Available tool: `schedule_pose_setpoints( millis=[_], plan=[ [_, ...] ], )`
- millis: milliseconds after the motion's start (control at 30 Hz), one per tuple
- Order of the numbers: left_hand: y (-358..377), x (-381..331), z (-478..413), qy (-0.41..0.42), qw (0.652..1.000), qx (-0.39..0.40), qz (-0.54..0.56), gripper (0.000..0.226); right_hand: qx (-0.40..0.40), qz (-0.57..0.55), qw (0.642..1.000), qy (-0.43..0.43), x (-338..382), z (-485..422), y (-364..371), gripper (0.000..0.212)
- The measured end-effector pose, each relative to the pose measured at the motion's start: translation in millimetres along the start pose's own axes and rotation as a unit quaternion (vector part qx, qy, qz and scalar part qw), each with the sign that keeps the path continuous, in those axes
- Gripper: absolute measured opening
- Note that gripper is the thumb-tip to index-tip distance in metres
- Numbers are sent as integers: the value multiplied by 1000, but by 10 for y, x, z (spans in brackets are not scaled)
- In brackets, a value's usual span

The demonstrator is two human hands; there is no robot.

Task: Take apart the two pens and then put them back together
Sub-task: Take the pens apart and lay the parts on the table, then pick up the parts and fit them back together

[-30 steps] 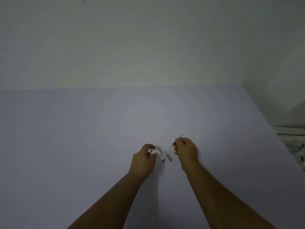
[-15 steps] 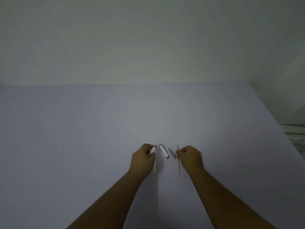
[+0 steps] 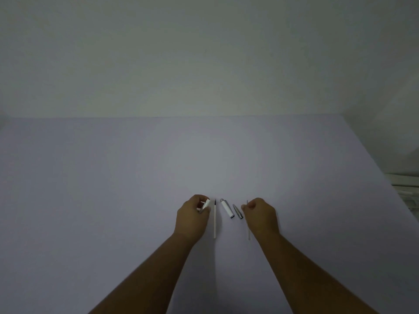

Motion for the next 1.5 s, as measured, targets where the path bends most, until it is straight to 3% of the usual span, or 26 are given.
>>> schedule_pose_setpoints(
  millis=[100, 233, 300, 467, 567, 667, 867, 1133, 1300, 1500],
  plan=[
    [-64, 60, -5, -21, 999, -14, 20, 18, 36, 5, 999, -41, 177, 95, 162, 19],
    [-115, 132, 11, -36, 999, -19, 33, 18, 129, 129, 980, -75, 282, 243, 640, 27],
    [-126, 163, 17, -37, 999, -17, 25, 14, 118, 187, 972, -77, 264, 277, 782, 35],
    [-138, 283, 35, -50, 999, -6, 12, 10, 94, 195, 975, -48, 204, 330, 873, 20],
    [-151, 352, 47, -59, 998, -2, 0, 10, 93, 124, 988, -19, 222, 341, 814, 23],
    [-160, 371, 64, -59, 998, 4, -4, 9, 52, -38, 998, -23, 346, 325, 646, 21],
    [-128, 232, 91, -44, 999, 19, 5, 7, 35, -251, 967, 3, 506, 347, 473, 8],
    [-95, 18, 142, -13, 999, 25, 23, 8, 84, -255, 963, -5, 470, 422, 453, 8],
    [-65, -27, 151, -16, 999, 30, 30, 12, 18, -339, 940, 15, 467, 318, 250, 13],
    [-34, -95, 129, -5, 999, 35, 35, 9, 103, -266, 958, -17, 490, 271, 352, 13]
  ],
)
Point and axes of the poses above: each hand's wrist, its own z-axis away from the middle knuckle, its own y-axis out of the palm, x = y × z, the point moved 7 cm from there along -z, towards the middle knuckle, and after that the axes turned 13 degrees about -z, right-handed, at the moved point
